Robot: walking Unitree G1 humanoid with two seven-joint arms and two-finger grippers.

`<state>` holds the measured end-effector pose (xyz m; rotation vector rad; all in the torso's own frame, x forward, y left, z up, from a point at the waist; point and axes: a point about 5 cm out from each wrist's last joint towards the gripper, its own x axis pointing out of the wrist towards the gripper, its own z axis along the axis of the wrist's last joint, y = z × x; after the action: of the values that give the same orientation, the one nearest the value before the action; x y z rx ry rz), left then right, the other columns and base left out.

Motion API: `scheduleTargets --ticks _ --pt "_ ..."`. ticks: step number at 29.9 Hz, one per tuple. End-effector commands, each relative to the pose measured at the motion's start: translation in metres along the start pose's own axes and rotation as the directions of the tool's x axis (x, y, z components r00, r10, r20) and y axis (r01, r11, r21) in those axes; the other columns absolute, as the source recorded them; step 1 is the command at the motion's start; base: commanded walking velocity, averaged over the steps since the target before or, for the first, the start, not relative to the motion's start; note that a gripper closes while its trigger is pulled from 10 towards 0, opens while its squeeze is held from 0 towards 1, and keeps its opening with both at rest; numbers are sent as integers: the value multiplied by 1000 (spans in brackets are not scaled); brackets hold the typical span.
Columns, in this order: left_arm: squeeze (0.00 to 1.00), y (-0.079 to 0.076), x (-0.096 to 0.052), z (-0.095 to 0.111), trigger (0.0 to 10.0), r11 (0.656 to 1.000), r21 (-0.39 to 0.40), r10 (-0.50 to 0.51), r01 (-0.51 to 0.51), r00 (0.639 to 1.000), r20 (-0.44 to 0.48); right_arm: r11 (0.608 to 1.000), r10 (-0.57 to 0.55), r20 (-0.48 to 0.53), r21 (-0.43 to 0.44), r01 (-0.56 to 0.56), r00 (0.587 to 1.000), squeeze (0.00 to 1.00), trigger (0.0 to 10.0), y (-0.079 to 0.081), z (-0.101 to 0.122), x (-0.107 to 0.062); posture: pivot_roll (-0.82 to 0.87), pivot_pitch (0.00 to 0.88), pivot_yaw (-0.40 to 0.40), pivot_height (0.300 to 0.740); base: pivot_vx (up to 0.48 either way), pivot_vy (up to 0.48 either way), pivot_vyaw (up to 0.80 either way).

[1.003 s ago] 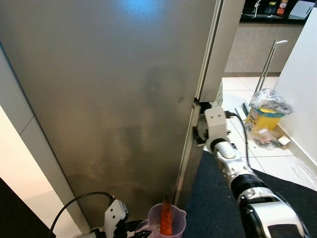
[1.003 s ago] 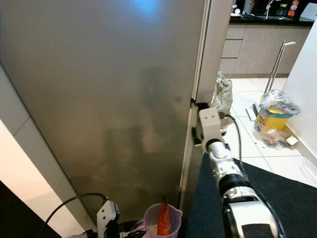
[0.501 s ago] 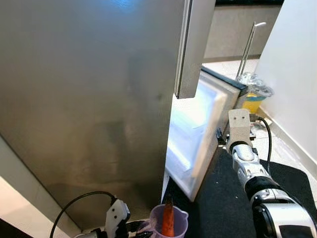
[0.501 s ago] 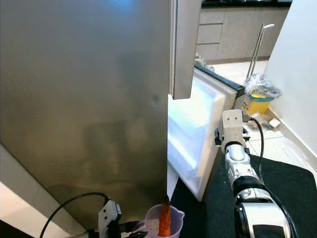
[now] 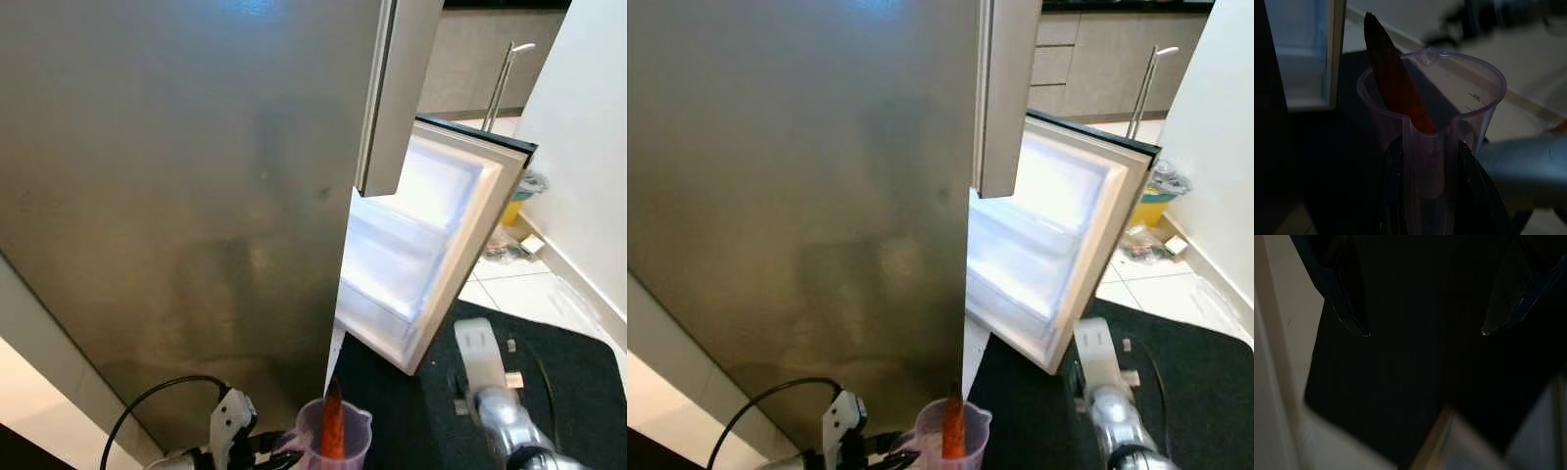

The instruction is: Restocking fridge

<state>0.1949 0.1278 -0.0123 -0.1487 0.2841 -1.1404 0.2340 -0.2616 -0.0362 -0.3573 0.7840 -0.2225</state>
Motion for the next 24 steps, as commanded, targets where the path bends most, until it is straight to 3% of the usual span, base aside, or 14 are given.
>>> scheduleTargets --ticks 1,6,14,20,24 --pt "0 -2 8 7 10000 1000 -2 -21 21 998 51 998 44 -112 -37 -48 993 0 10000 8 -36 -9 -65 1 -12 740 0 0 0" --pt "0 -2 12 13 10000 1000 8 -26 25 997 75 992 94 -250 -58 -112 964 0 10000 16 -82 -25 -65 0 -10 740 0 0 0" --pt "0 10 18 21 10000 998 -3 57 -57 996 62 968 162 -402 -113 -225 901 0 10000 25 -127 -47 -64 0 -7 740 0 0 0" --pt "0 11 17 19 10000 999 -36 37 -36 999 40 959 187 -405 -124 -256 895 0 10000 29 -128 -48 -70 0 -4 740 0 0 0" --pt "0 7 19 14 10000 998 -57 21 -20 1000 17 946 204 -386 -160 -283 899 0 10000 33 -121 -45 -70 0 -6 740 182 -329 0"
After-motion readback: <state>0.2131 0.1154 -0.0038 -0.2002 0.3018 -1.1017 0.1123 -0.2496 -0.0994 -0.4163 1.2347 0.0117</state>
